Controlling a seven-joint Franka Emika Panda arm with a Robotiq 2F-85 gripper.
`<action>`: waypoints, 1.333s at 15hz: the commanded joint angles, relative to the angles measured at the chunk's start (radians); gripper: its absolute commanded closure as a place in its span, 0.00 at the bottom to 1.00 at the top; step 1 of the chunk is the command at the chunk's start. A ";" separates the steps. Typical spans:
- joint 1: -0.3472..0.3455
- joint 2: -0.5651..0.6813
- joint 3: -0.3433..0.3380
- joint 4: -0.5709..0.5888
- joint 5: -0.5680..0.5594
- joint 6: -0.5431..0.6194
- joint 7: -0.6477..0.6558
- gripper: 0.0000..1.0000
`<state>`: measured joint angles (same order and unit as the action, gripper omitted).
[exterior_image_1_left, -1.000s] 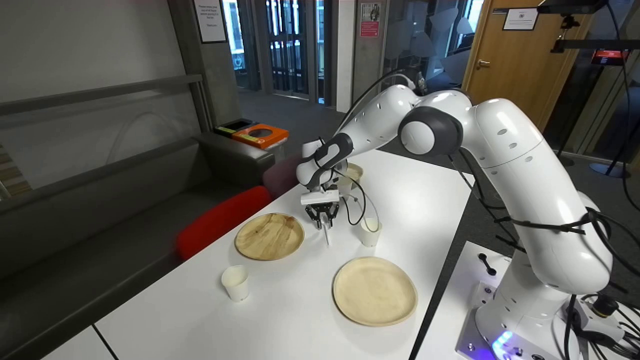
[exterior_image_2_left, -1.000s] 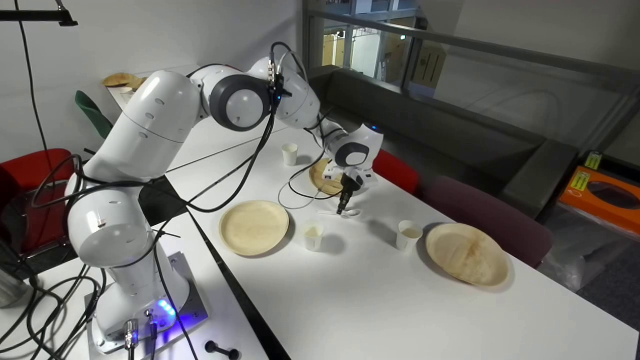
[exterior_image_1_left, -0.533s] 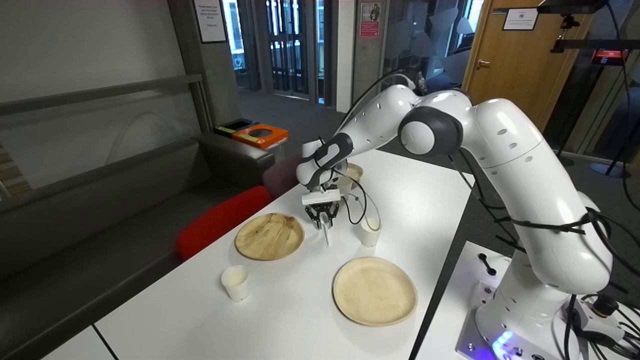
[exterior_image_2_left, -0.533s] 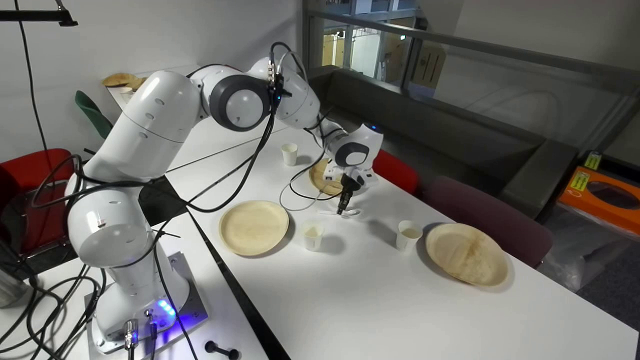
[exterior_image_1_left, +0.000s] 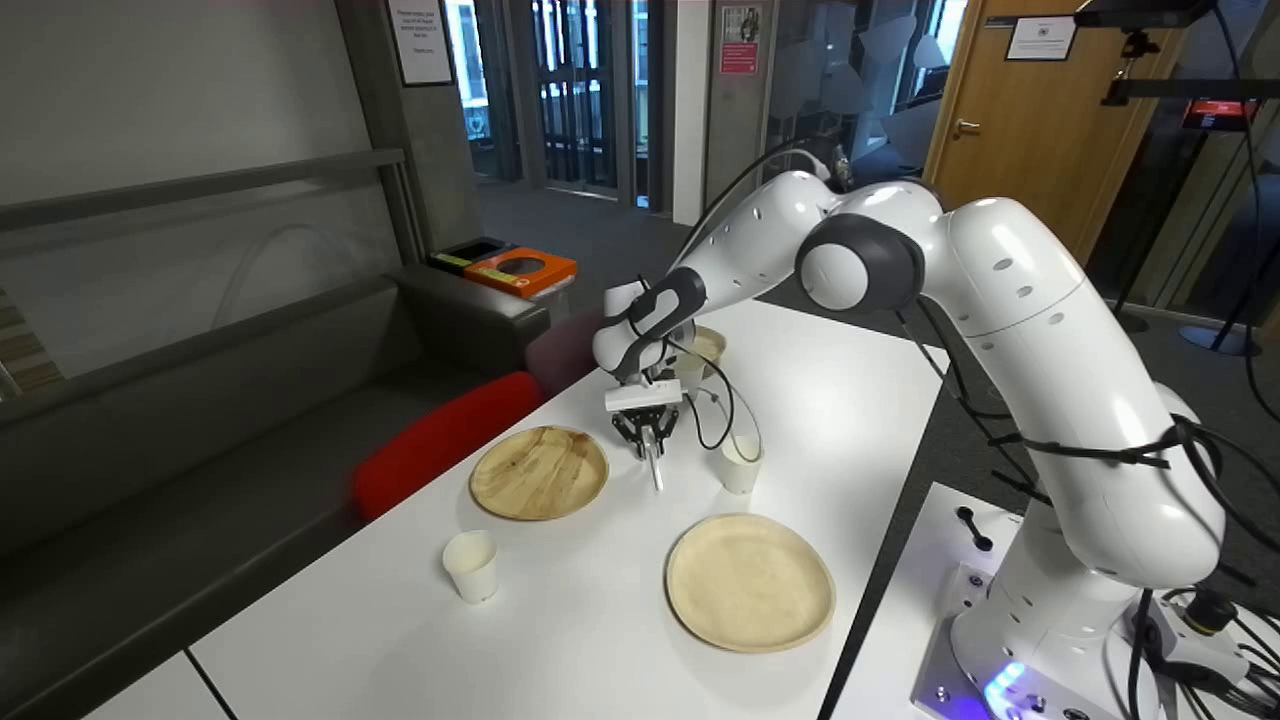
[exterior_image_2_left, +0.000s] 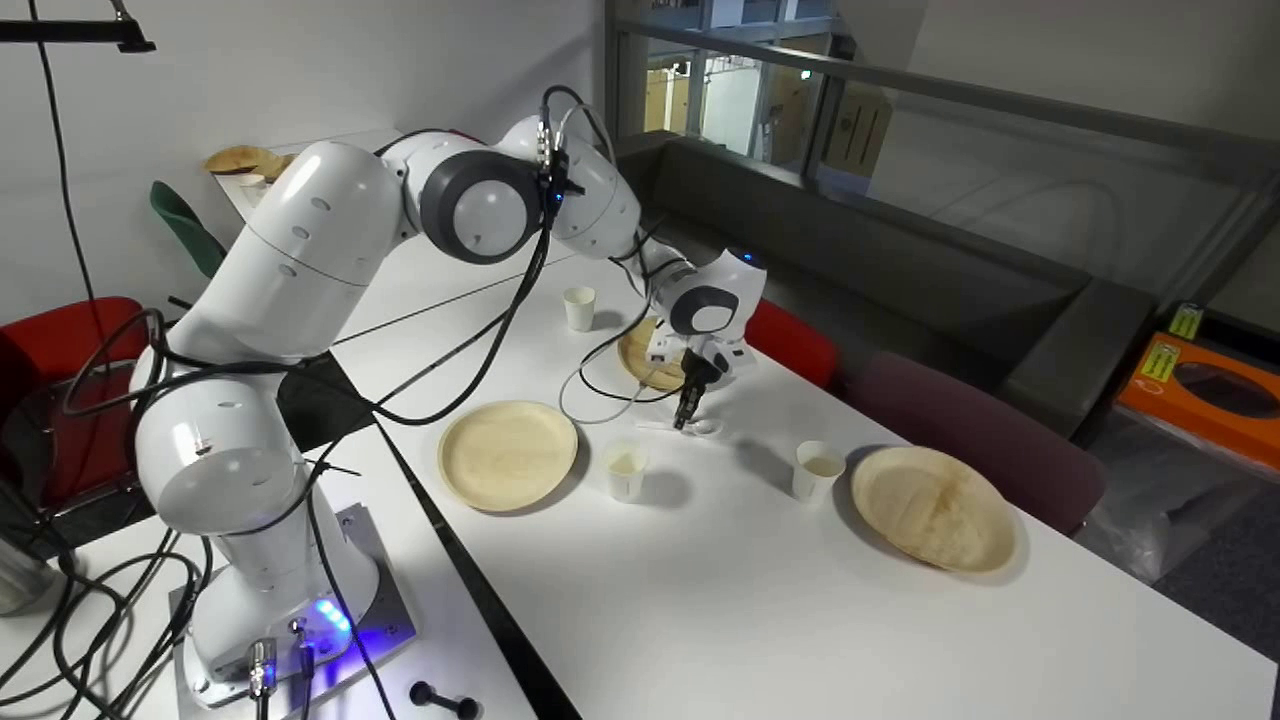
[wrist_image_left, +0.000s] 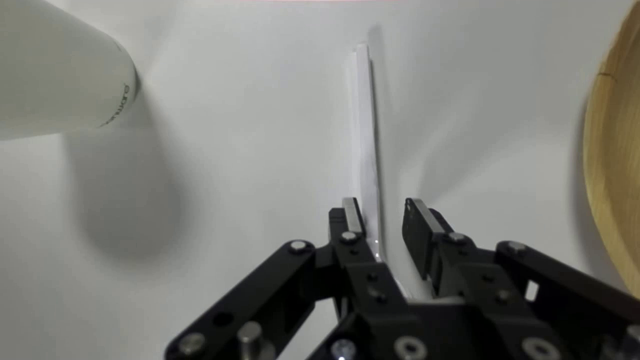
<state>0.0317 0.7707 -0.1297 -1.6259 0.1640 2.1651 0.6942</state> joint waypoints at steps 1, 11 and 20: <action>-0.005 -0.009 -0.003 -0.002 -0.015 -0.001 -0.018 0.70; -0.006 -0.009 -0.004 -0.001 -0.016 -0.001 -0.017 0.88; -0.006 -0.010 -0.004 -0.002 -0.016 0.001 -0.016 0.98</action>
<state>0.0283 0.7723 -0.1297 -1.6249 0.1632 2.1651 0.6941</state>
